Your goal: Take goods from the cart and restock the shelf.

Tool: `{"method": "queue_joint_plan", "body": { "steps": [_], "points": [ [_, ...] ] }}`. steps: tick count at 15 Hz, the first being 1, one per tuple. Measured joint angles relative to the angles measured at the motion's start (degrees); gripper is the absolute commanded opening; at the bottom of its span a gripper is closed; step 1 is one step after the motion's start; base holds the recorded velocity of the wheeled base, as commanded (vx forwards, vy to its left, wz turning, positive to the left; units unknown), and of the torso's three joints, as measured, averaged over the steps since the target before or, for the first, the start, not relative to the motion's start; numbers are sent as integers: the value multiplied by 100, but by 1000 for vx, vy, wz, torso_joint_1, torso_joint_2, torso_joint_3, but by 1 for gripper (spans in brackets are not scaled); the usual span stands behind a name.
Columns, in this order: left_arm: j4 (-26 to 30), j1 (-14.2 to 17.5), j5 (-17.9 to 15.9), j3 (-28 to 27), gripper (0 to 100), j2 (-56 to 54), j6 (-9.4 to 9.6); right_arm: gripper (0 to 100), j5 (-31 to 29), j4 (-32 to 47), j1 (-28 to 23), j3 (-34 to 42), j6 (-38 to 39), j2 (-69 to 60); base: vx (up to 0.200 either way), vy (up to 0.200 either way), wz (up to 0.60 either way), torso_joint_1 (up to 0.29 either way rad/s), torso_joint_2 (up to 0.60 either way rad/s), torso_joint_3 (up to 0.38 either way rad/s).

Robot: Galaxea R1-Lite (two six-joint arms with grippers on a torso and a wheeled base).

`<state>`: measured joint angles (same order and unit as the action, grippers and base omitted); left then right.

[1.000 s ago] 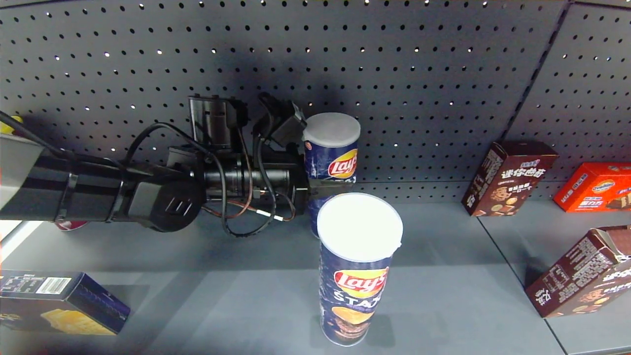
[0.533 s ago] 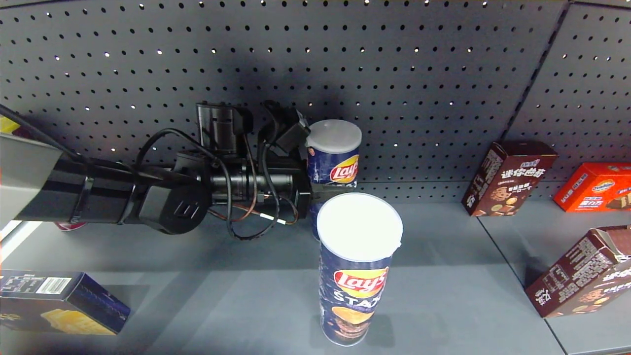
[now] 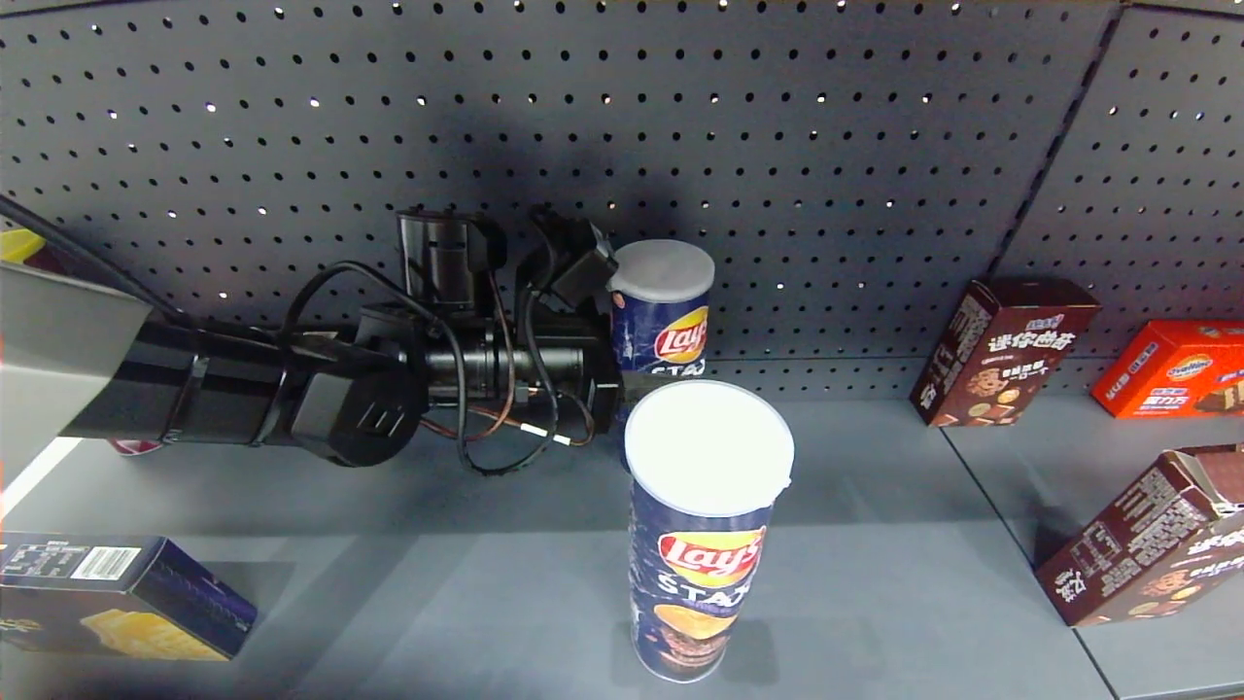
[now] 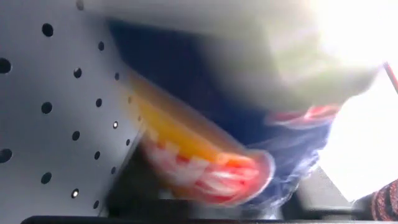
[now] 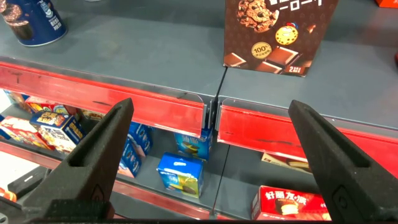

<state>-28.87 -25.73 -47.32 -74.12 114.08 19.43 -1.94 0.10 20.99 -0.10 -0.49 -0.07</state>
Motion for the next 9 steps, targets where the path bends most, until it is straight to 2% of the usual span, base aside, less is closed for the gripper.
{"method": "queue_joint_plan", "body": {
  "steps": [9],
  "points": [
    [-358,27,-5,245,100,-93,-2,100,2,0,0,0,-2,0,0,0,0,0,0,0]
  ]
}}
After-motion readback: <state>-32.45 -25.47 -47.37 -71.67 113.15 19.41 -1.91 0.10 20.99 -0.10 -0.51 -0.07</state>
